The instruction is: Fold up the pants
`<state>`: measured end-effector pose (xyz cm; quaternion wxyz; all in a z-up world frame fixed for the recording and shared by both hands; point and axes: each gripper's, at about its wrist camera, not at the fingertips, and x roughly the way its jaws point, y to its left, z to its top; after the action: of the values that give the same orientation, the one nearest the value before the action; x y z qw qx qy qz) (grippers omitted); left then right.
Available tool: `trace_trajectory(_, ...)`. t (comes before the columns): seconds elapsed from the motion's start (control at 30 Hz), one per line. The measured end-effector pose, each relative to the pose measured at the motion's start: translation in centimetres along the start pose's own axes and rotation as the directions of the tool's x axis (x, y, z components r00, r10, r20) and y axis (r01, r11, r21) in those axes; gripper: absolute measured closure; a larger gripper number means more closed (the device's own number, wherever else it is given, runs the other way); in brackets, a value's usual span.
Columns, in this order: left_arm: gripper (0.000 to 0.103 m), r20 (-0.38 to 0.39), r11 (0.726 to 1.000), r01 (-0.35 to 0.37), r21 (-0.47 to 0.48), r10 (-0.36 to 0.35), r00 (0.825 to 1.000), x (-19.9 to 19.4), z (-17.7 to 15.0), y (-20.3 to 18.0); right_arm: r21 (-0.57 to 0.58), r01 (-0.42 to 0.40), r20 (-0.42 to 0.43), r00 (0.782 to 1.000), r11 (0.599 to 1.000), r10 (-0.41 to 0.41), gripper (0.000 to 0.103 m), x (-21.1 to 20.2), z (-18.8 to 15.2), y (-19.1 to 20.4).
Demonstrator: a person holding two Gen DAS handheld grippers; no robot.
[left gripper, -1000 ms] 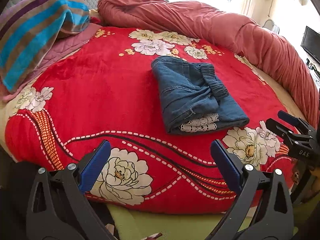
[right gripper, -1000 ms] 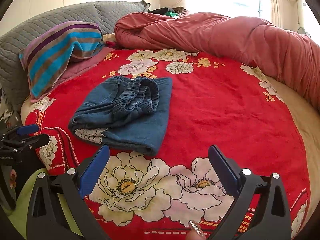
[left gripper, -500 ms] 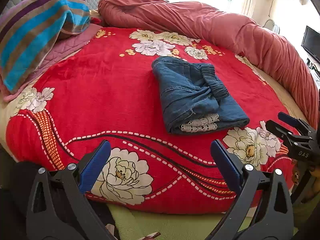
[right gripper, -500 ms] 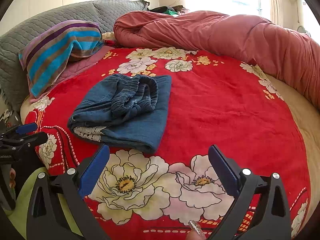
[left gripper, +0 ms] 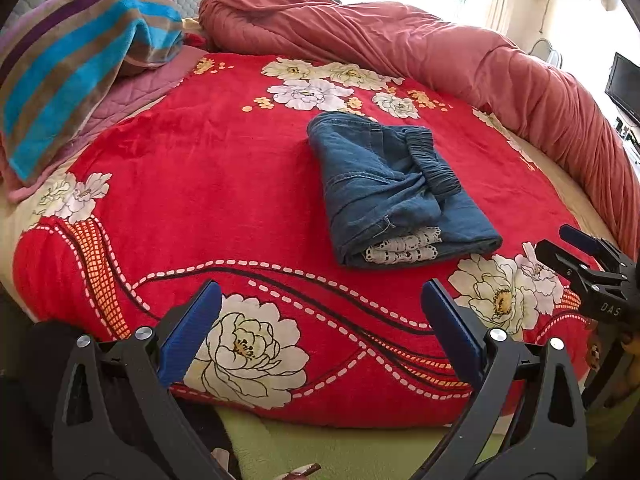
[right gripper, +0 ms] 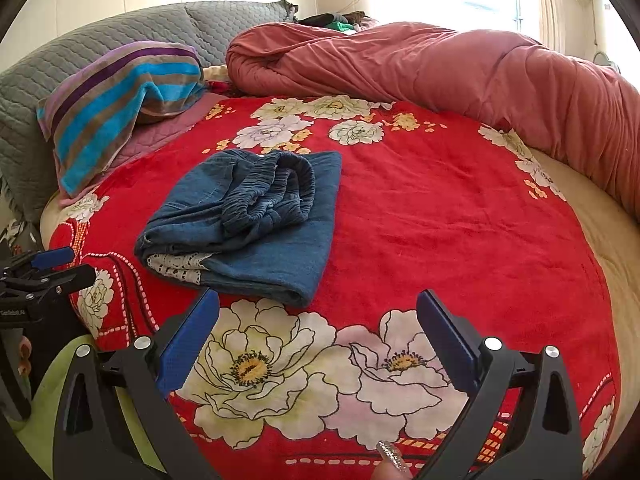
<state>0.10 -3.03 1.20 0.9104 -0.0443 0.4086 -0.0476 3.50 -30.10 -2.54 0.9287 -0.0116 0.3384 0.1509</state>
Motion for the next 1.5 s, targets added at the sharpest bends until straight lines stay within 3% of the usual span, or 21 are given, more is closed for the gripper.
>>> trace_trajectory(1.5, 0.010, -0.027, 1.000, -0.007, 0.012, 0.007, 1.000, 0.4, 0.1, -0.1, 0.029, 0.041, 0.005, 0.999, 0.999, -0.041, 0.005, 0.5, 0.9, -1.1)
